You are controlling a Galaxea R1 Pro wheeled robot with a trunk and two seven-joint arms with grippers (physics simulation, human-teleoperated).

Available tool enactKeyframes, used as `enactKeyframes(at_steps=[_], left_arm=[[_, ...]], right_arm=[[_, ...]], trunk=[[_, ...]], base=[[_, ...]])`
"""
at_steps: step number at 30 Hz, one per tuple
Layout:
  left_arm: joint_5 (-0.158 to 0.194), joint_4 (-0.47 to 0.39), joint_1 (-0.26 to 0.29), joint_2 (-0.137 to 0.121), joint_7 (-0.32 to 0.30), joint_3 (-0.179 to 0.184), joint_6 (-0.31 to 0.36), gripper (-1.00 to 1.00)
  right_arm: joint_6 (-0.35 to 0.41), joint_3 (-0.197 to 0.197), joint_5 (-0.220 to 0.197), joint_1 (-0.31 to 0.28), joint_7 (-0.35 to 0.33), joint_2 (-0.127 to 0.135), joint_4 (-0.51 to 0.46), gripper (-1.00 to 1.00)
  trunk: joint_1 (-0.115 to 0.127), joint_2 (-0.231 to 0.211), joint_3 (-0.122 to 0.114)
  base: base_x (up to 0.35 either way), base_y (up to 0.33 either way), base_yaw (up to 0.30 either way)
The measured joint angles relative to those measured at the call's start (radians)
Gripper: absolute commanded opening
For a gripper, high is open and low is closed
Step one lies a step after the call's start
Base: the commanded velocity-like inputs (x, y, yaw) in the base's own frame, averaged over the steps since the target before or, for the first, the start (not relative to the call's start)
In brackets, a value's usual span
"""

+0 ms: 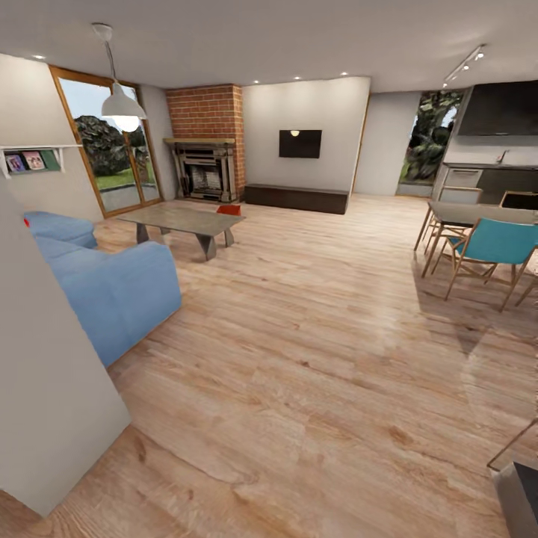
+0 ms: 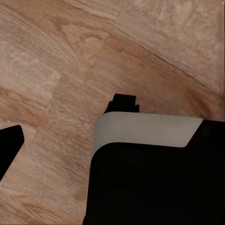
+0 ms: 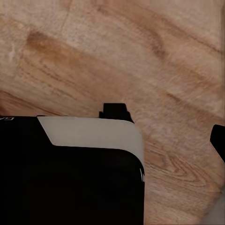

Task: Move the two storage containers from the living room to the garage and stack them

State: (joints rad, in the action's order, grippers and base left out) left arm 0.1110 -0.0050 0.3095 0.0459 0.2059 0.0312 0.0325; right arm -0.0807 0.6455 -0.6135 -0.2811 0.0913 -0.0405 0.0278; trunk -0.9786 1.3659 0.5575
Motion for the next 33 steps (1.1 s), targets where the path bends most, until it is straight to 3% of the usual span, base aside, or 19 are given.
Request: enactKeyframes(at_steps=[10, 33], left_arm=[[-0.001, 0.000, 0.000, 0.000, 0.000, 0.000, 0.000, 1.00], [0.000, 0.000, 0.000, 0.000, 0.000, 0.000, 0.002, 1.00]], right_arm=[[0.000, -0.001, 0.000, 0.000, 0.000, 0.001, 0.000, 1.00], [0.000, -0.001, 0.000, 0.000, 0.000, 0.000, 0.000, 1.00]], trunk=[[0.000, 0.000, 0.000], [0.000, 0.000, 0.000]], base=[[0.323, 0.000, -0.206], [0.323, 0.000, -0.003]])
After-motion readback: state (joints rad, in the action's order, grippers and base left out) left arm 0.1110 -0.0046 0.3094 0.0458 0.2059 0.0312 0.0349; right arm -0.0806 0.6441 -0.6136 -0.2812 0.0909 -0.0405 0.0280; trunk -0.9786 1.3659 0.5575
